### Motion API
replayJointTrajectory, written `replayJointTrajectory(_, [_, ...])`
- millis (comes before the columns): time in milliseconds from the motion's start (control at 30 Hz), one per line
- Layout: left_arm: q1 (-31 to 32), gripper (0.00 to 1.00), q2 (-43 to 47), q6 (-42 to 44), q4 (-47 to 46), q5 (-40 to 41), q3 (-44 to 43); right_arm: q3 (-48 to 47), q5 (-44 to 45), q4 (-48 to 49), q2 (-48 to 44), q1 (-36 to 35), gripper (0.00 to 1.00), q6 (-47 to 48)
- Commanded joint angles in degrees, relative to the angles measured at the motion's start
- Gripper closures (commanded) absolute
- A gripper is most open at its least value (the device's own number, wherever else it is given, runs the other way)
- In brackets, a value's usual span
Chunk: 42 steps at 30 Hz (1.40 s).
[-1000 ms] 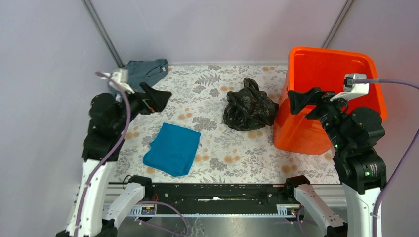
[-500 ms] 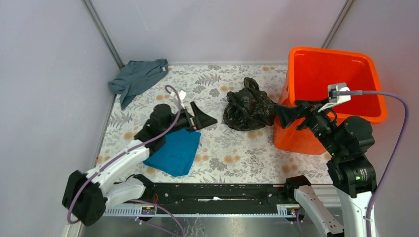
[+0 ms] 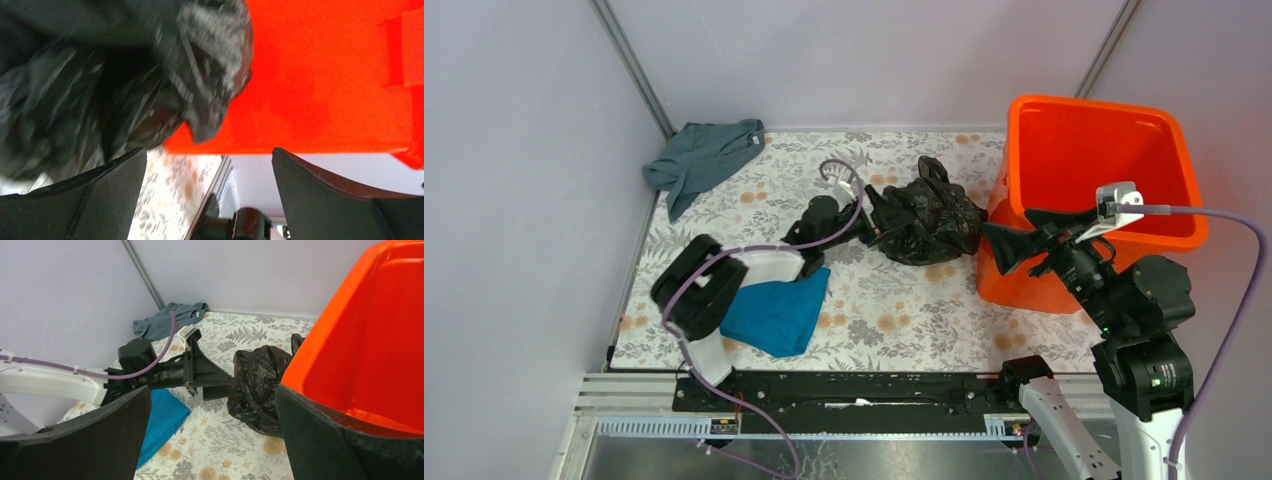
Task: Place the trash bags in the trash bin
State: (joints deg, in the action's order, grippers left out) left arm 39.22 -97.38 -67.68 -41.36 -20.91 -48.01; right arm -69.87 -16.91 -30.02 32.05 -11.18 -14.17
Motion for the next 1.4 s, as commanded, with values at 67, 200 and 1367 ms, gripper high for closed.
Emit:
replayJointTrajectory(67, [1.16,0.01,-13.05,-4.98,-12.65,-1.94,-15.19,1.45,1.52,0.75,-0.73,-0.38,0.00,1.76])
replayJointTrajectory(200, [0.61,0.13,-20.77,-7.16,-12.21,-5.07,-24.22,1.10,1.72,0.12,-0.33,-0.52,0.00,1.87])
replayJointTrajectory(1367, [-6.53,0.96,36.20,16.21,22.75,-0.20,29.59,-5.82,29.88,-0.72,44.68,-40.08,0.36,-6.33])
